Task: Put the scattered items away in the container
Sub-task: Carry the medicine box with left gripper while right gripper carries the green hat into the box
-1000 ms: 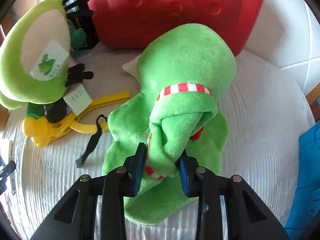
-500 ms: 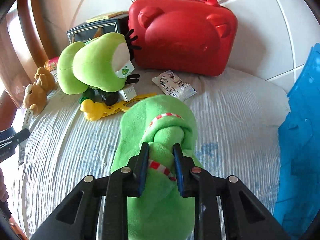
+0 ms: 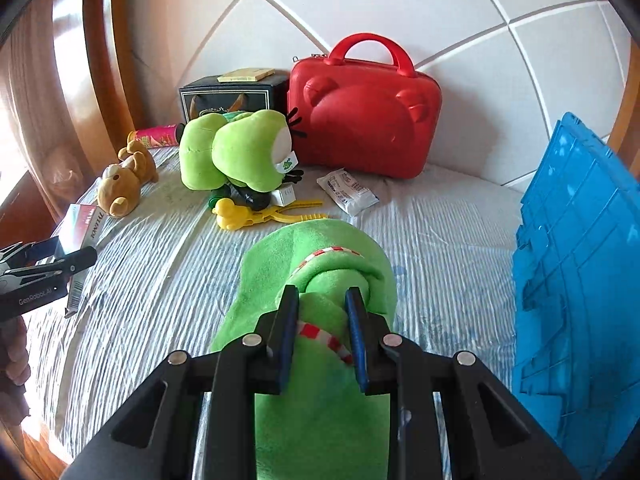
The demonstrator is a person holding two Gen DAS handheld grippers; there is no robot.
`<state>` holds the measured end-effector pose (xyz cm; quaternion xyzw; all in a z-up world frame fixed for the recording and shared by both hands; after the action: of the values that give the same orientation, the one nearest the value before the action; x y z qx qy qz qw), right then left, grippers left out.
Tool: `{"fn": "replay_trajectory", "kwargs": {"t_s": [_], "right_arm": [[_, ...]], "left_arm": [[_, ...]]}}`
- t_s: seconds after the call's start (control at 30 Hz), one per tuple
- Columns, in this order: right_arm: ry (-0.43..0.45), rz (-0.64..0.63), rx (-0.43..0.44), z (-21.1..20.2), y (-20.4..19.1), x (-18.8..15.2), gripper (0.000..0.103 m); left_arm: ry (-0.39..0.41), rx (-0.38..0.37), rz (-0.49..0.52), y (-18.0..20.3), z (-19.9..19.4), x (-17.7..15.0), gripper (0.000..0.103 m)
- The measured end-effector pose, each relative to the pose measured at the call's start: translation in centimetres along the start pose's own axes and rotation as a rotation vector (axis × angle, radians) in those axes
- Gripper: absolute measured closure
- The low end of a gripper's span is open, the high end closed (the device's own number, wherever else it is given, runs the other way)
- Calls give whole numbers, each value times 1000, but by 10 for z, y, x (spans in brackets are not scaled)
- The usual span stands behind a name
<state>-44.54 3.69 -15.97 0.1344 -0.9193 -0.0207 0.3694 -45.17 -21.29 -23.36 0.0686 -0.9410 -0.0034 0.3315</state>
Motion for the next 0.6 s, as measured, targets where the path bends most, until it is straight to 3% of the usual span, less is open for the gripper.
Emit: {"fn": "replay_trajectory", "kwargs": {"t_s": [0.2,0.33,0.53,0.6], "right_arm": [[93,-50,-77,-61,9,21,80],[187,-52,-168,-122,40,48,80],[274,-11,-317,-201,116,60,81],[293,9,-374,-225,148,57,94]], "left_arm": [[55,-67,46,35,-35,9,31],[112,-136,90,73,-69,27,31],[192,-276,174,169,-132,62,32],[217,-330,208,212,-155,69,32]]}}
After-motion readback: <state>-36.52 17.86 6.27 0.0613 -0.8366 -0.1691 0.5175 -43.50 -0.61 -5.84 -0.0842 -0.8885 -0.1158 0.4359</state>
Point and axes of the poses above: each gripper's, at about its wrist camera, not at the fingertips, and z roughly the way its jaws point, y to its right, x to its top, the point moved 10 cm from there along z, roughly the way its jaws point, and after that the axes turned 3 degrees about -z, right-handed, at the moved point
